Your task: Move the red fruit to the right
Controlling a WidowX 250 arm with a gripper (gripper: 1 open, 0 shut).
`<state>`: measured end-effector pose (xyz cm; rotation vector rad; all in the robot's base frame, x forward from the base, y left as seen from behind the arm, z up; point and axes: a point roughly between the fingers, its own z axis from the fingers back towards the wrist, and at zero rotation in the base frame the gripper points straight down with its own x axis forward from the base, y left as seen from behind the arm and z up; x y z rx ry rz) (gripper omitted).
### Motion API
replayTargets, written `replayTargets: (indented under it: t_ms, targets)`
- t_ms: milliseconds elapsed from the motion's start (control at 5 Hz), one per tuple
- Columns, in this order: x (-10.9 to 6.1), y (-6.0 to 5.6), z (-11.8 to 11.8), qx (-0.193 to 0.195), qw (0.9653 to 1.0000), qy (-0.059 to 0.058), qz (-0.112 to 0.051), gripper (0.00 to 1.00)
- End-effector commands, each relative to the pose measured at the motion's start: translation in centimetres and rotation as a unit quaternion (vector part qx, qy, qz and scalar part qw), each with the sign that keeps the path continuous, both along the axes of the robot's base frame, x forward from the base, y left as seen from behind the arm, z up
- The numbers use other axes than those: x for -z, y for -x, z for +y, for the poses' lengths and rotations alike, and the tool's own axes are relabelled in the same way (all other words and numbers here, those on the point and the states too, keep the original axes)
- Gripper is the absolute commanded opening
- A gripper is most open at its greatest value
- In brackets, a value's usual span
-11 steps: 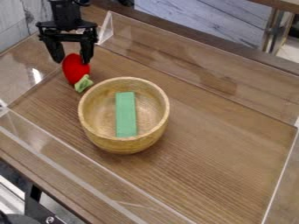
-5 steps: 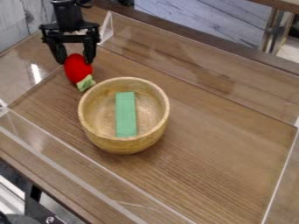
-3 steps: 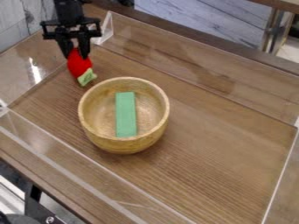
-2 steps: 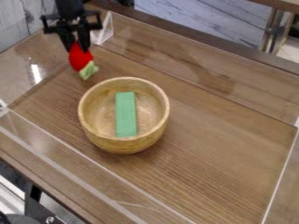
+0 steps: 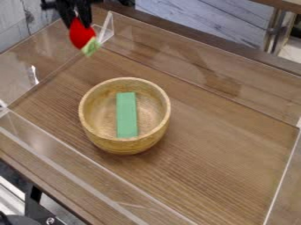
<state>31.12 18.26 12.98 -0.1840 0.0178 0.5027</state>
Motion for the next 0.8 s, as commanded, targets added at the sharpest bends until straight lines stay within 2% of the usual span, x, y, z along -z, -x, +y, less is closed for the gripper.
replayTargets:
  t_ms: [0, 200, 400, 600]
  targets:
    - [-3.3, 0.1, -3.1, 0.028, 0.9990, -0.011, -0.032, 0.00]
    - [-3.5, 0.4, -6.7, 0.061, 0.9977, -0.003, -0.031, 0.00]
    - [-3.0, 1.1, -10.4, 0.101, 0.9945, 0.000, -0.027, 0.00]
    - [-2.6, 2.1, -14.0, 0.141, 0.9897, 0.002, -0.025, 0.00]
